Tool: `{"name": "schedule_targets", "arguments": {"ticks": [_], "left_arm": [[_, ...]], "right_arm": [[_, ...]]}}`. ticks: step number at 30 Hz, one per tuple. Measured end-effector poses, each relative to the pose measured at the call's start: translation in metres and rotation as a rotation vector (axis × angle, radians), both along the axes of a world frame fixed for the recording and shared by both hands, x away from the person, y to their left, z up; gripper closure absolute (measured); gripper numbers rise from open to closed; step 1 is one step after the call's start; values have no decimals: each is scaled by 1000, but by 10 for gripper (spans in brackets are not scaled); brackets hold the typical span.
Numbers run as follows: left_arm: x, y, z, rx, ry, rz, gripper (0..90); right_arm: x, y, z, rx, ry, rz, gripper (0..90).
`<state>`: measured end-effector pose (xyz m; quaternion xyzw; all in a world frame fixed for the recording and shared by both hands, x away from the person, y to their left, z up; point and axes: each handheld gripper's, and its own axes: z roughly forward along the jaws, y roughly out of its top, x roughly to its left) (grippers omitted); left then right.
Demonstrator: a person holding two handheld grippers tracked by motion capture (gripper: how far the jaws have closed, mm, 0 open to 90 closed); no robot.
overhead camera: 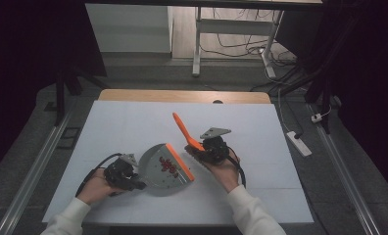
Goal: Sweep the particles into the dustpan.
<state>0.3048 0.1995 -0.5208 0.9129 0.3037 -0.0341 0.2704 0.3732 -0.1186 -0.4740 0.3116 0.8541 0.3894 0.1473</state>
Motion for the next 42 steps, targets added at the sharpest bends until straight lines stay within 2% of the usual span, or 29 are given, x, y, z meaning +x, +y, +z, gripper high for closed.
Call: {"name": "schedule_targets", "arguments": {"ticks": [5,11,21,27,30,32,33,36,42], "left_arm": [[0,0,0,-1,2,-1,616],[0,0,0,0,1,-1,616],[0,0,0,-1,0,0,616],[0,-1,-1,1,-1,2,615],[-1,0,-1,1,-1,2,616],[-1,-1,-1,0,1,1,616],[-1,-1,-1,0,2,1,615],[-1,-1,-1,-1,2,1,616],[-1,-1,-1,-5,-1,6,616]], "right_arm": [[-3,-5,-5,-27,20,-15,704],[-9,-7,-11,-60,38,-7,704],[-21,0,-15,-68,55,29,703],[-32,4,-15,-51,77,54,703],[-35,7,-13,-23,90,72,704],[-35,6,-10,51,138,89,704],[-35,6,-9,68,144,96,704],[-37,6,-4,53,104,89,704],[-33,-5,1,72,85,57,704]]}}
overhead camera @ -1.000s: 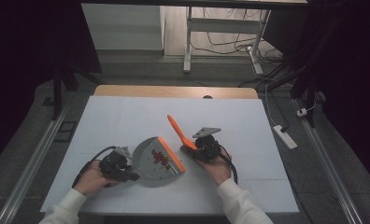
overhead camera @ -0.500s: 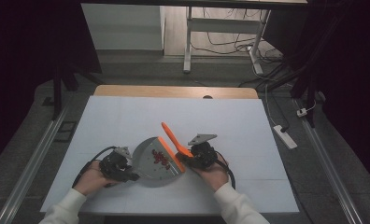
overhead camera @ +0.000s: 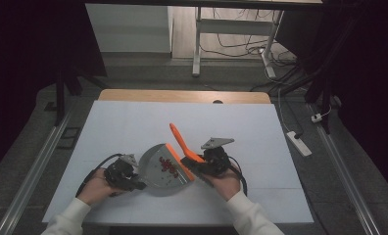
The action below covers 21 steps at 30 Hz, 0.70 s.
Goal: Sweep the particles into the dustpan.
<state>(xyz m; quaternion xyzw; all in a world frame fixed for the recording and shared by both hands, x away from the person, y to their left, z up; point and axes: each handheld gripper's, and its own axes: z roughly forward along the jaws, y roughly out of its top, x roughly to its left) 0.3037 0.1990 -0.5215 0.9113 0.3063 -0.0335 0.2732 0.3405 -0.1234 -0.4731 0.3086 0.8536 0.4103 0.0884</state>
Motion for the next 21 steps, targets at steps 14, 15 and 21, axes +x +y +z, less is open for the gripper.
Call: {"name": "schedule_targets", "arguments": {"ticks": [14,15,21], "left_arm": [[-3,0,0,-5,-24,10,616],[-4,0,0,-7,-28,13,616],[-5,0,2,-8,-36,17,617]], "right_arm": [[4,-10,3,-2,-34,-31,703],[4,-11,3,-1,-36,-31,704],[4,-15,6,13,-48,-29,704]]}}
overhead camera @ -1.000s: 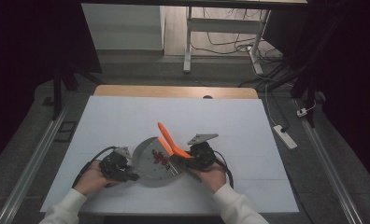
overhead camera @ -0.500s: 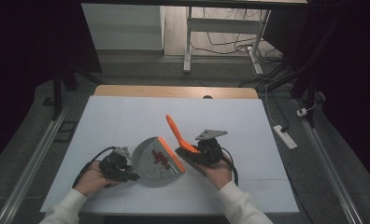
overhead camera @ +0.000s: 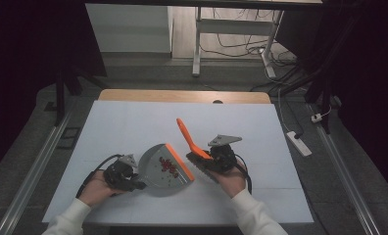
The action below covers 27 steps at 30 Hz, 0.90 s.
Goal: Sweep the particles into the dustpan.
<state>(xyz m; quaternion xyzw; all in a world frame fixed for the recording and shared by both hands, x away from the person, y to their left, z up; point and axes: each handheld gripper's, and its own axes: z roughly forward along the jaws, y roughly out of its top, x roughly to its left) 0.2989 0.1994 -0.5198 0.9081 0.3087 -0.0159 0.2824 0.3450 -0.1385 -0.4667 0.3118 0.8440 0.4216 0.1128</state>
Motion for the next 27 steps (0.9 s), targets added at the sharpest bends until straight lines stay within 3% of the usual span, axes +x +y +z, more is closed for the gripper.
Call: {"name": "schedule_targets", "arguments": {"ticks": [11,18,27], "left_arm": [[-7,-1,5,-15,-53,29,617],[-11,5,11,-50,-92,95,617],[-14,17,14,-114,-108,196,617]], "right_arm": [[-4,-19,7,37,-42,16,704],[-9,-38,11,54,-68,16,704],[-12,-61,13,61,-75,-22,704]]}}
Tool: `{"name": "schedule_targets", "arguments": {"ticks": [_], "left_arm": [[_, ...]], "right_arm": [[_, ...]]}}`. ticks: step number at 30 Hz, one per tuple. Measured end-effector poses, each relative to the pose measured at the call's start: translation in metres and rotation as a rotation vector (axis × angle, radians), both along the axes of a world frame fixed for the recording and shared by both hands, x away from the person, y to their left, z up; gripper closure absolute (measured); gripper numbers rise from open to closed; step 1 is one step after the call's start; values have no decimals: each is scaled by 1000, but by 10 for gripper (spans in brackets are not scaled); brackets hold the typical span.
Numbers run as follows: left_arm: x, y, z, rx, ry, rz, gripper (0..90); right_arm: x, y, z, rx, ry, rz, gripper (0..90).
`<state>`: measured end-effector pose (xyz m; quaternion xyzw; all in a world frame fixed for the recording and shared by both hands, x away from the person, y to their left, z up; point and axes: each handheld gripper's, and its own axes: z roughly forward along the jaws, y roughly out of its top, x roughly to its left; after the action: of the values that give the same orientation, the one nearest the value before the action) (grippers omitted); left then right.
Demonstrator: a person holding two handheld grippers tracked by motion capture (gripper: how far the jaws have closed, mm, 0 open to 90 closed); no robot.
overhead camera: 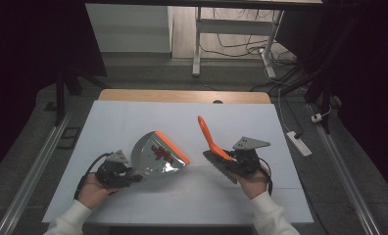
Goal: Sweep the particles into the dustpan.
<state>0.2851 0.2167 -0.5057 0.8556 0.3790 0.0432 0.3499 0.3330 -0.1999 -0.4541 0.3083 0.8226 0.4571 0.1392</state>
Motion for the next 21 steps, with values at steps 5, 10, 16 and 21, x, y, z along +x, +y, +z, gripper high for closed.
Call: {"name": "schedule_targets", "arguments": {"ticks": [5,10,16,21], "left_arm": [[-3,3,0,-14,1,35,617],[-7,6,-1,-21,5,72,617],[-12,8,-2,-33,15,118,617],[-17,10,-3,-45,22,149,617]], "right_arm": [[-1,-11,0,-4,0,-13,704],[-3,-21,-1,-14,-3,-23,704],[-6,-31,-3,-18,5,-32,704],[-8,-42,-4,-8,9,-34,704]]}}
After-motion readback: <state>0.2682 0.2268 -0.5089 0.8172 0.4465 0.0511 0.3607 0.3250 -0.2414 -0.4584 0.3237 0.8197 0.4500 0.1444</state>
